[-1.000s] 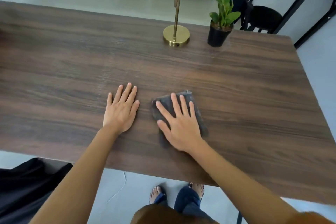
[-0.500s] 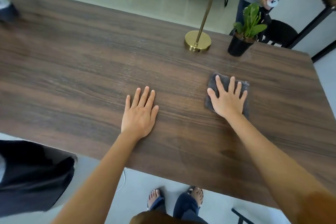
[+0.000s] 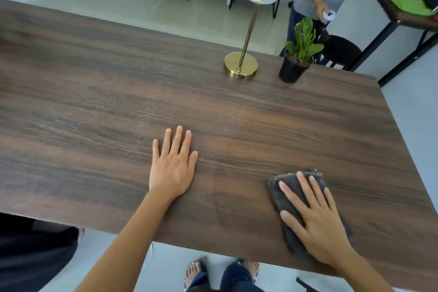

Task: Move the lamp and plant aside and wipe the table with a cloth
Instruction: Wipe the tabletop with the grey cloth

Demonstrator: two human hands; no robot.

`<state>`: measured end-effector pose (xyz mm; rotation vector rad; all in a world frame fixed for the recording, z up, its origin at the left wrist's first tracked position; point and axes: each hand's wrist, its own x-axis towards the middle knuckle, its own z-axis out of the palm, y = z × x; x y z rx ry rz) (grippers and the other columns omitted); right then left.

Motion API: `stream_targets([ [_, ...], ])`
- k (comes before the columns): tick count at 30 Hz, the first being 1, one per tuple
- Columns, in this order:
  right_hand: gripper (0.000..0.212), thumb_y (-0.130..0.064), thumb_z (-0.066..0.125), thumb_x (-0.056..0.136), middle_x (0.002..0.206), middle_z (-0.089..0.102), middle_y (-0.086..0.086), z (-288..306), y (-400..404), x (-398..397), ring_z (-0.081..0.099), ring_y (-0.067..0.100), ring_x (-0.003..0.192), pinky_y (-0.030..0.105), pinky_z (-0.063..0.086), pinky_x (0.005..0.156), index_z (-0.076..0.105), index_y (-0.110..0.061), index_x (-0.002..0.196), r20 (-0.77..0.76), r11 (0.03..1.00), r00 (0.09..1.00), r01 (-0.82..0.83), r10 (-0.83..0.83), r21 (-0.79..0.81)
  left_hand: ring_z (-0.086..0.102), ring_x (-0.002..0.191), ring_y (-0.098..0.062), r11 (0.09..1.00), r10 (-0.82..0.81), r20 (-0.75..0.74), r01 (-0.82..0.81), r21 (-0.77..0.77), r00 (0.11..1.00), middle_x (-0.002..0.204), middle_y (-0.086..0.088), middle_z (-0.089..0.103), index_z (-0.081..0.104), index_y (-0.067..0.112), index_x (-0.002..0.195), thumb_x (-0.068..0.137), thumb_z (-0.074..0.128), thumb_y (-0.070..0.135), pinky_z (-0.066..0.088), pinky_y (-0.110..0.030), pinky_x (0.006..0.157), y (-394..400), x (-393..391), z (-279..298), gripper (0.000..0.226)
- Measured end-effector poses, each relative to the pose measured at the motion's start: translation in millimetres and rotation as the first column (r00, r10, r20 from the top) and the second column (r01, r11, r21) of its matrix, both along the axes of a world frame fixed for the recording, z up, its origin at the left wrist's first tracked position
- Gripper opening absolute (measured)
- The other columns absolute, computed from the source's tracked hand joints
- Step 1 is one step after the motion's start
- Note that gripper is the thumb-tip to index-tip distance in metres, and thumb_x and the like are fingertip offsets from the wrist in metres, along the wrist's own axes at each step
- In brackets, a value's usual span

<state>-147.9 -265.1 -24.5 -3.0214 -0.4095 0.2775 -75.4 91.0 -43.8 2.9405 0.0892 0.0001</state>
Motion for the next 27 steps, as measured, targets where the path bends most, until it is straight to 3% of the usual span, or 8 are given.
stream_targets([
  [3, 0.064, -0.074, 0.016, 0.092, 0.169, 0.003, 0.000, -1, -8, 80, 0.007, 0.028, 0.156, 0.053, 0.010, 0.123, 0.004, -0.054, 0.152, 0.004, 0.972, 0.972, 0.234, -0.234, 0.010, -0.003, 0.149, -0.026, 0.999, -0.039, 0.000, 0.039, -0.003, 0.999, 0.163, -0.001, 0.005, 0.008, 0.022, 0.154, 0.098, 0.010, 0.050, 0.002, -0.051, 0.118, -17, 15, 1, 0.062],
  [7, 0.066, -0.071, 0.014, 0.094, 0.169, -0.006, 0.009, -2, 25, 202, -0.006, 0.036, 0.155, 0.060, -0.002, 0.123, -0.001, -0.048, 0.155, -0.069, 0.845, 0.844, 0.535, -0.532, 0.026, -0.004, 0.149, -0.026, 0.997, -0.081, -0.005, 0.081, -0.001, 0.997, 0.163, -0.001, 0.003, 0.006, 0.022, 0.153, 0.098, 0.007, 0.050, 0.002, -0.052, 0.118, -46, 42, 1, 0.062],
  [9, 0.066, -0.068, 0.012, 0.096, 0.168, -0.011, 0.011, -1, 51, 231, -0.010, 0.038, 0.154, 0.061, -0.006, 0.122, -0.004, -0.045, 0.156, -0.101, 0.850, 0.845, 0.527, -0.524, 0.001, -0.004, 0.149, -0.026, 0.996, -0.084, -0.006, 0.084, -0.004, 0.996, 0.162, 0.000, 0.003, 0.006, 0.023, 0.153, 0.098, 0.006, 0.049, 0.001, -0.052, 0.118, -56, 55, 0, 0.062],
  [11, 0.063, -0.064, 0.014, 0.099, 0.168, -0.011, 0.010, -2, 65, 225, -0.010, 0.036, 0.154, 0.058, -0.007, 0.123, -0.004, -0.044, 0.156, -0.088, 0.918, 0.915, 0.396, -0.394, 0.007, -0.005, 0.149, -0.025, 0.997, -0.083, -0.008, 0.083, -0.006, 0.997, 0.162, 0.000, 0.002, 0.005, 0.023, 0.153, 0.098, 0.006, 0.049, -0.001, -0.052, 0.118, -63, 67, 0, 0.061],
  [15, 0.060, -0.063, 0.015, 0.099, 0.169, 0.001, 0.006, -5, 41, 138, -0.001, 0.031, 0.156, 0.053, 0.004, 0.125, 0.003, -0.047, 0.156, 0.014, 0.997, 0.999, 0.045, -0.045, 0.062, -0.005, 0.149, -0.026, 0.997, -0.081, -0.010, 0.081, 0.001, 0.997, 0.163, 0.000, 0.001, 0.005, 0.023, 0.154, 0.098, 0.006, 0.048, 0.000, -0.053, 0.118, -74, 92, 1, 0.061],
  [18, 0.059, -0.067, 0.016, 0.099, 0.169, 0.010, 0.000, -7, -4, 76, 0.007, 0.027, 0.156, 0.047, 0.007, 0.123, 0.012, -0.049, 0.155, 0.029, 0.996, 0.998, -0.060, 0.058, 0.064, -0.007, 0.149, -0.024, 0.996, -0.084, -0.016, 0.084, -0.008, 0.996, 0.162, 0.002, 0.000, 0.003, 0.023, 0.153, 0.098, 0.004, 0.049, -0.001, -0.052, 0.119, -78, 103, 1, 0.061],
  [21, 0.063, -0.073, 0.012, 0.094, 0.168, 0.006, -0.005, -1, -42, 82, 0.005, 0.023, 0.156, 0.044, 0.002, 0.124, 0.011, -0.052, 0.153, 0.004, 0.998, 0.999, 0.054, -0.054, 0.043, -0.007, 0.149, -0.024, 0.996, -0.084, -0.009, 0.084, -0.007, 0.996, 0.162, 0.002, 0.000, 0.004, 0.023, 0.153, 0.097, 0.003, 0.049, 0.001, -0.052, 0.119, -79, 106, 0, 0.061],
  [27, 0.066, -0.067, 0.015, 0.097, 0.169, -0.005, 0.009, -2, 0, 237, -0.005, 0.036, 0.155, 0.060, 0.000, 0.123, 0.000, -0.044, 0.157, 0.006, 0.882, 0.883, 0.470, -0.470, 0.035, -0.008, 0.149, -0.023, 0.997, -0.079, -0.016, 0.079, 0.002, 0.997, 0.162, 0.002, 0.000, 0.005, 0.024, 0.153, 0.097, 0.003, 0.049, 0.001, -0.052, 0.119, -80, 105, 1, 0.062],
])
